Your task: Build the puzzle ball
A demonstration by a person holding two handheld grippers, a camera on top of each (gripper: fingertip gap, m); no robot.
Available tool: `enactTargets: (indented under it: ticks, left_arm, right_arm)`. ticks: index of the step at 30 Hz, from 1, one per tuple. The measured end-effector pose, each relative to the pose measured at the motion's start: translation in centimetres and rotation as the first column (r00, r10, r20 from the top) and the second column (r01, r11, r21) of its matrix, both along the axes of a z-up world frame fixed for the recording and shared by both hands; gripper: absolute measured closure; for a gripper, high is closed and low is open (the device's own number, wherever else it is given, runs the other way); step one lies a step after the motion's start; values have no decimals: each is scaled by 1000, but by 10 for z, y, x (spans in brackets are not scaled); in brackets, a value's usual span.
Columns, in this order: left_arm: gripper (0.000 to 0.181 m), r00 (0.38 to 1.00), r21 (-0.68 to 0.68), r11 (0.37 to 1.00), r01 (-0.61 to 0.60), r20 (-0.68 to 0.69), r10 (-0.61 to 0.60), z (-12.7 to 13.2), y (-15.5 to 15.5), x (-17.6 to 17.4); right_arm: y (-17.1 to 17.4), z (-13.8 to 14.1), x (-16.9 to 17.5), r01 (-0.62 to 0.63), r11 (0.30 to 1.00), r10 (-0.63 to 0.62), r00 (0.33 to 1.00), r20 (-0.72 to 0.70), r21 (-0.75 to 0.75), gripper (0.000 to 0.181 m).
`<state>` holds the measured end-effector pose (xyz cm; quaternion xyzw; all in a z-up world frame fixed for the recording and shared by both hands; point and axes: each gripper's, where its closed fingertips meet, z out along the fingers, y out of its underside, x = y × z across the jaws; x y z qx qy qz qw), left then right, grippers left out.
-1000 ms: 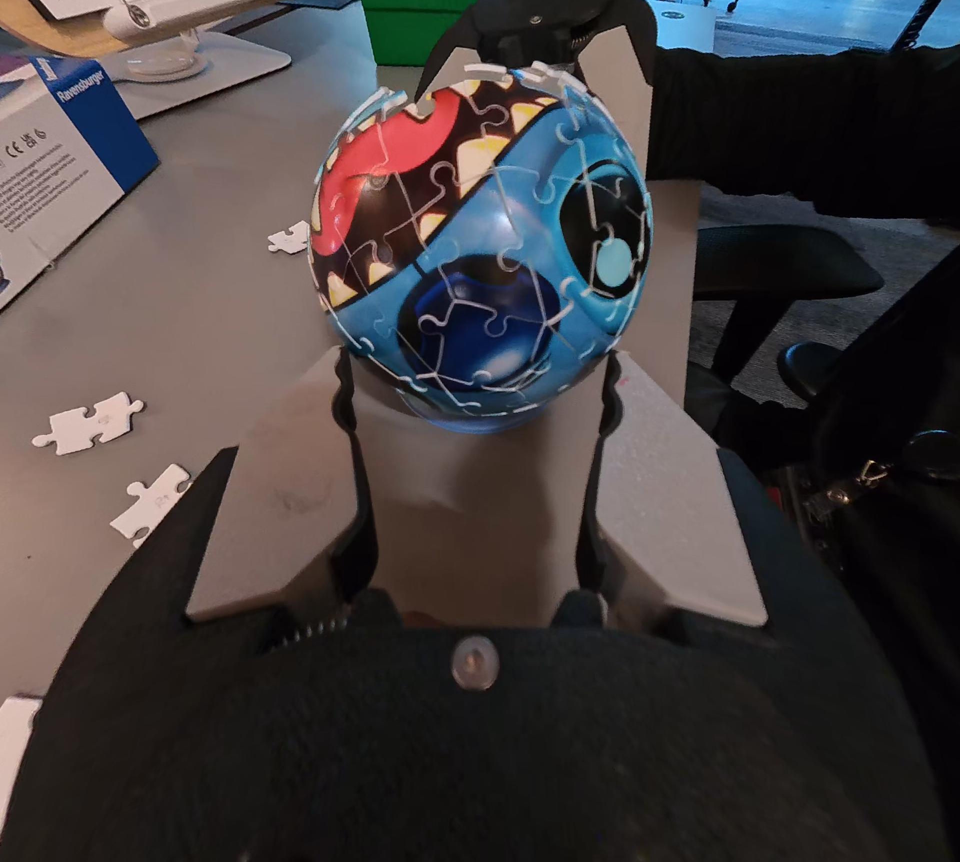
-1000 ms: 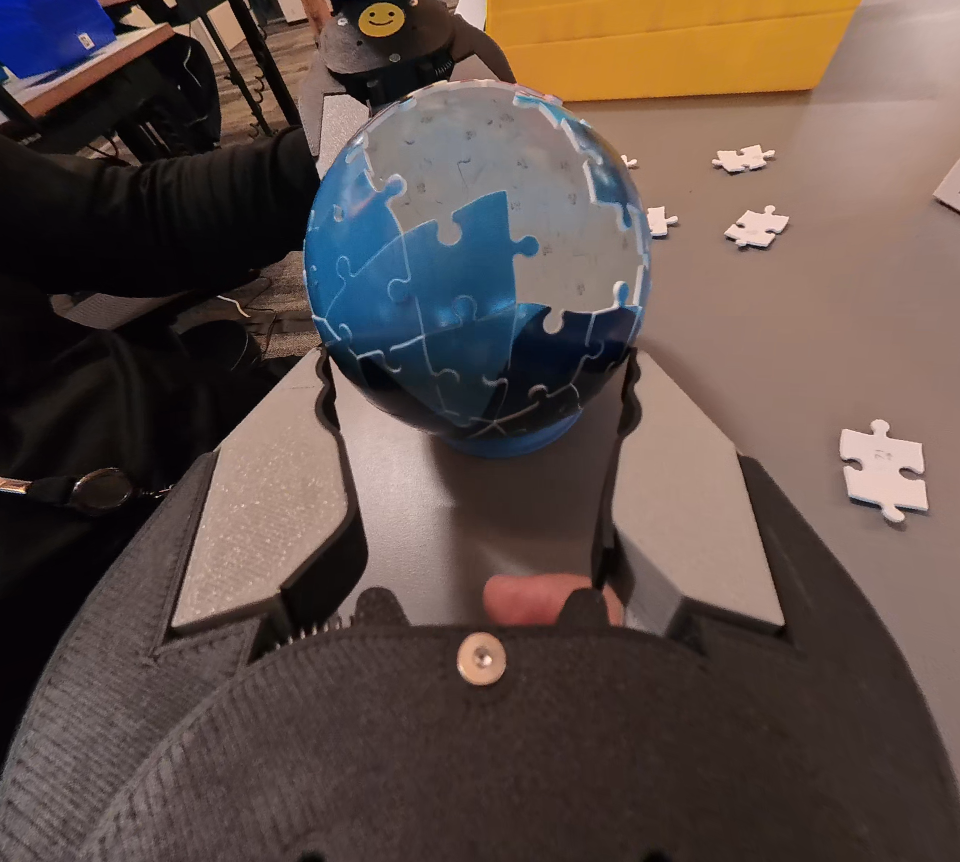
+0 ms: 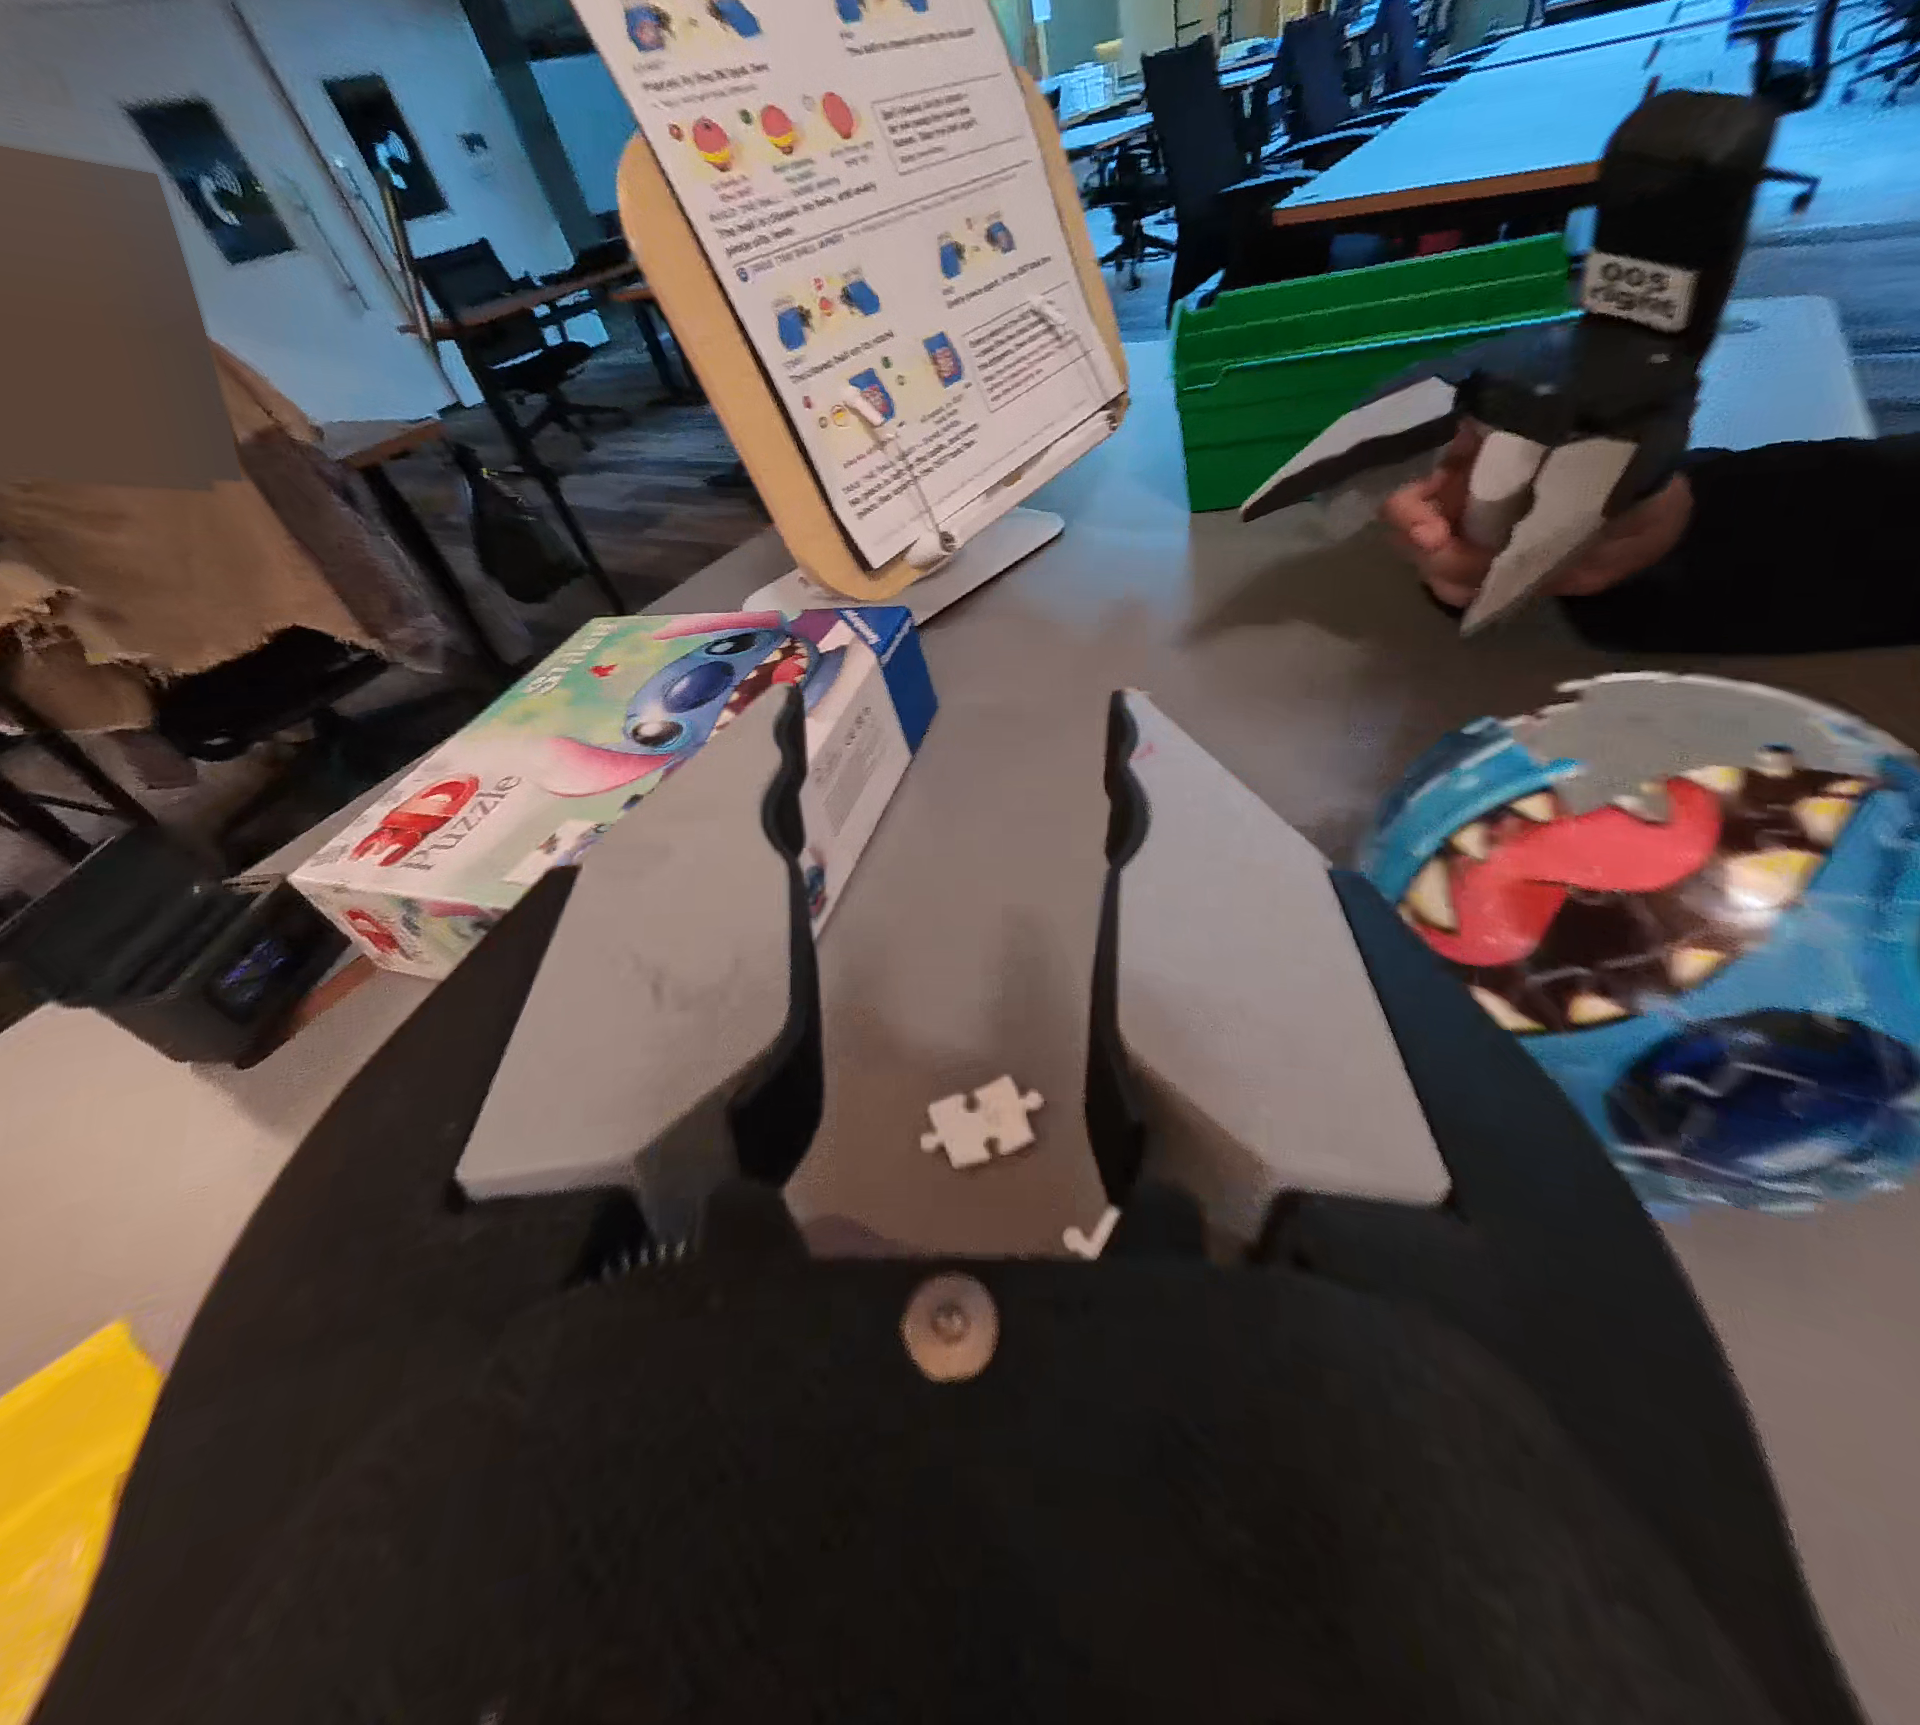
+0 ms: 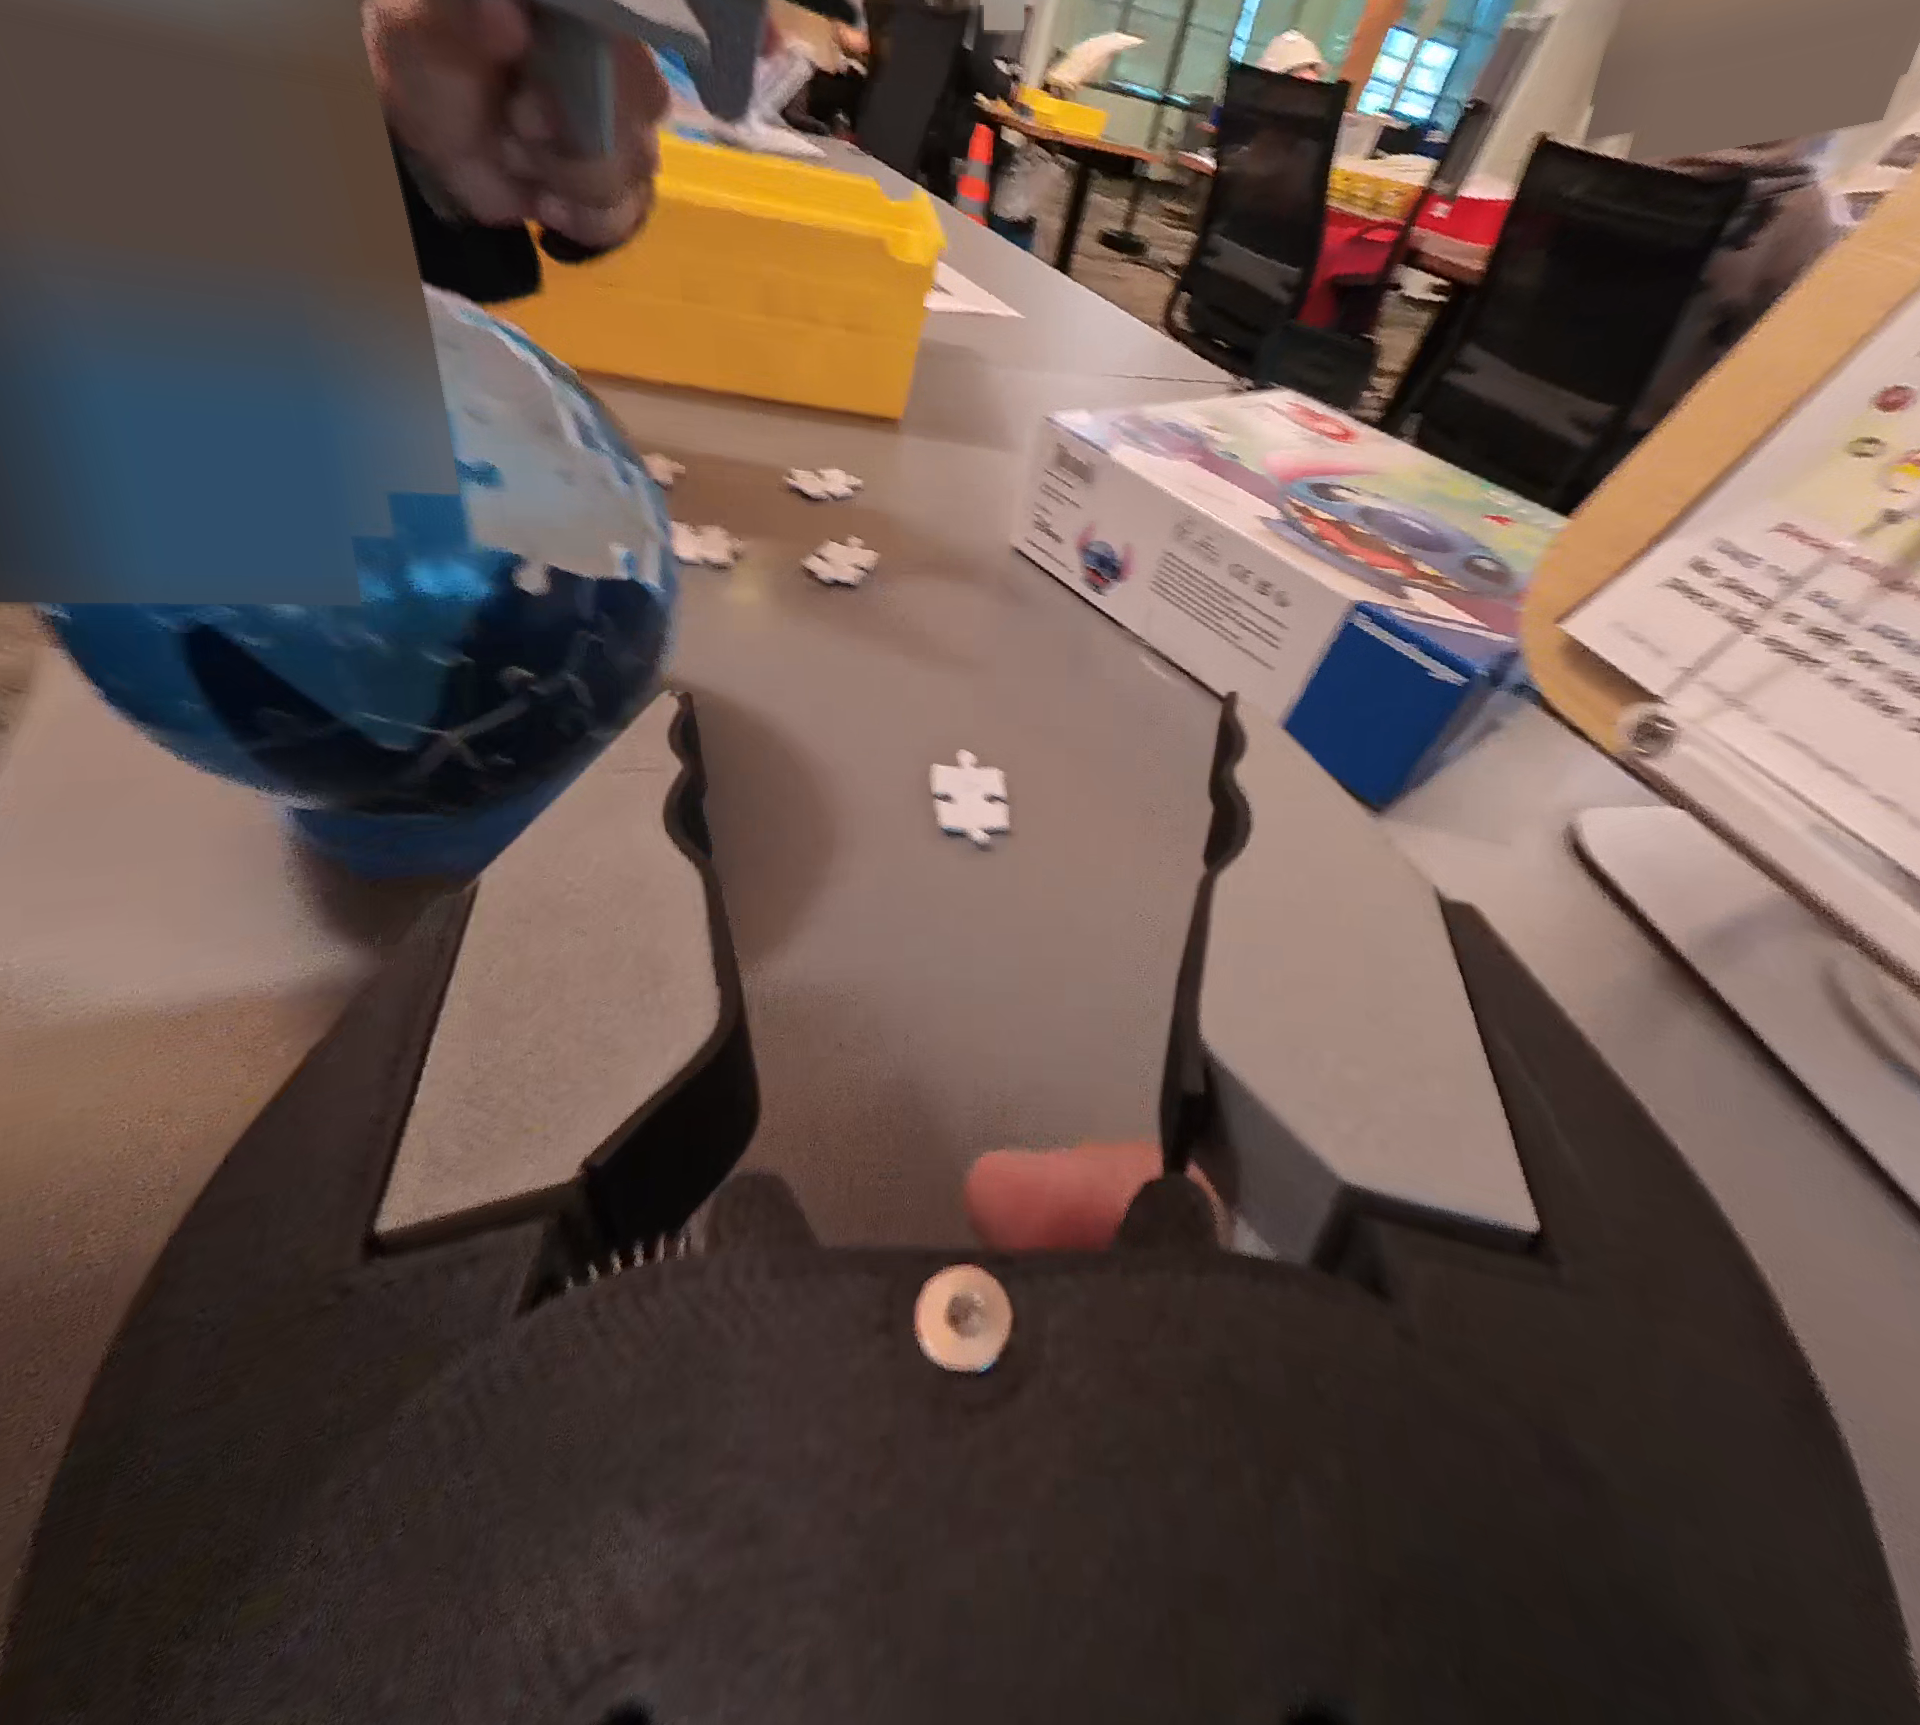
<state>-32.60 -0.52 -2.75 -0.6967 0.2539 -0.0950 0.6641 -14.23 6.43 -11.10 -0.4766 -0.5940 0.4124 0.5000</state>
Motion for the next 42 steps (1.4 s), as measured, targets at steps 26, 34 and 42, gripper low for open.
enactTargets:
  ticks: [26, 34, 42]
  left_arm:
    - [157, 902, -110, 896, -431, -39, 429, -58, 28, -78]
    - [159, 894, -150, 882, -446, -33, 447, -68, 30, -83]
    - [159, 895, -147, 884, -445, -40, 444, -68, 30, -82]
  right_arm:
    - [45, -27, -5, 149, 989, -150, 984, 97, 15, 100]
    - [49, -27, -5, 182, 983, -185, 978, 100, 37, 102]
    - [55, -23, -1, 206, 978, -207, 975, 84, 25, 103]
